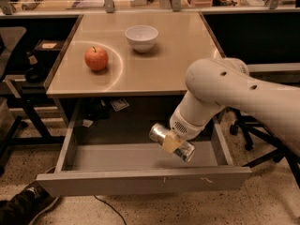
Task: Place redbull can into top drawer
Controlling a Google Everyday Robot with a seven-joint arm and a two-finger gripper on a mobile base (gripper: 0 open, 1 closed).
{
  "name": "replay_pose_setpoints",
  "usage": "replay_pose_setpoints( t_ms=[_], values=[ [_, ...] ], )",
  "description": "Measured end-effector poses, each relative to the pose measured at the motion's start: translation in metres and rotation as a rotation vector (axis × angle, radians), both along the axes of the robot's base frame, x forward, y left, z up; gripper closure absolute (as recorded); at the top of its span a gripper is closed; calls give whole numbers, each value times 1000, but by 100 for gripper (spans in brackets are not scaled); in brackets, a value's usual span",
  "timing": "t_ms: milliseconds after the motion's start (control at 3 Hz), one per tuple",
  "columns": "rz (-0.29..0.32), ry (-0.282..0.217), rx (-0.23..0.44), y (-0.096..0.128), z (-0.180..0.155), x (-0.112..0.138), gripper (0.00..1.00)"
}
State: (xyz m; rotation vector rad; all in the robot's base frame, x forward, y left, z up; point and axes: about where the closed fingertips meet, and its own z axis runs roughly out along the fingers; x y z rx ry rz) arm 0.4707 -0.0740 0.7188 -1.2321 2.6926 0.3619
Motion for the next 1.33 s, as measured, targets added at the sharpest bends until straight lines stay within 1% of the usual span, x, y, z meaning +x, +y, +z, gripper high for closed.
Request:
replay_pose_setpoints(
  t_ms=[333,667,1333],
  values=[
    [-12,43,35,12,-34,-4,100],
    [-16,62,54,18,-52,-4,100],
    [-15,65,64,22,-56,-2,100]
  ],
)
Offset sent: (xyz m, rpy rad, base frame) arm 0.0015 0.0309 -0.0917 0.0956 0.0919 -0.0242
